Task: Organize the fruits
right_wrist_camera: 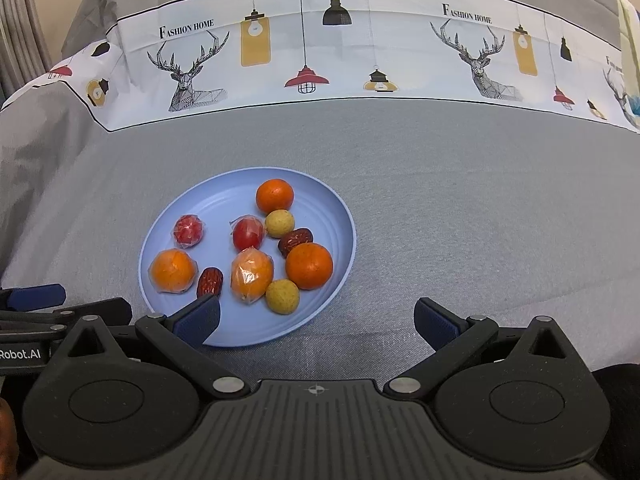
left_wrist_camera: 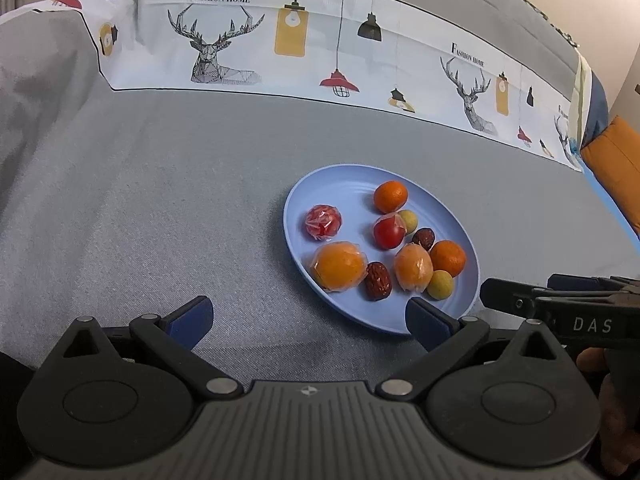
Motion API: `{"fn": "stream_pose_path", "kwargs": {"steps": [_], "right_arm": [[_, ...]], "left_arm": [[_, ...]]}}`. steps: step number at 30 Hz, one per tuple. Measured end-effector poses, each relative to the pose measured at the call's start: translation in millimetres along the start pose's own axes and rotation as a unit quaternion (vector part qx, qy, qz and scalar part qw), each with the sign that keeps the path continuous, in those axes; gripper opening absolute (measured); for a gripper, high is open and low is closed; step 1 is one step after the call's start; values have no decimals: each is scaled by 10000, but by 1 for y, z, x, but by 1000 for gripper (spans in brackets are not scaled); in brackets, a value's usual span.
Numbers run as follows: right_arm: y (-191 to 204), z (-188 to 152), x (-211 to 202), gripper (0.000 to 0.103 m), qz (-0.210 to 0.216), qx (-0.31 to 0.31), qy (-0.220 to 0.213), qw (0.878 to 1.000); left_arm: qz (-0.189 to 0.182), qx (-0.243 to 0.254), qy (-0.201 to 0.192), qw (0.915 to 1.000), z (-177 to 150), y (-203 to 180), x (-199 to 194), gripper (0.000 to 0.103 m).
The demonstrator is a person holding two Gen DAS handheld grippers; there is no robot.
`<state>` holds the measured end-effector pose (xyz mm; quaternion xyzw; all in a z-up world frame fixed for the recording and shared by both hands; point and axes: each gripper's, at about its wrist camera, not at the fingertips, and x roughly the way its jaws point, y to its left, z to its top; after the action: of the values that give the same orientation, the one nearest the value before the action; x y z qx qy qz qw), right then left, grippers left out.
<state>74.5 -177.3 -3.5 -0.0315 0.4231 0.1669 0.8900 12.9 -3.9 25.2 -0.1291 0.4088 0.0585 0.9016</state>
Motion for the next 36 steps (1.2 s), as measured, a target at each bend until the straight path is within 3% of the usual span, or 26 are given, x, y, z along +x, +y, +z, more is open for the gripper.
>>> {"fn": "stream_pose_path", "kwargs": {"steps": [36], "right_arm": [[0,0,1,102,-2,9,6,10000]], "left_arm": [[-14,67,20,10000,-3,-5,1,102]]}}
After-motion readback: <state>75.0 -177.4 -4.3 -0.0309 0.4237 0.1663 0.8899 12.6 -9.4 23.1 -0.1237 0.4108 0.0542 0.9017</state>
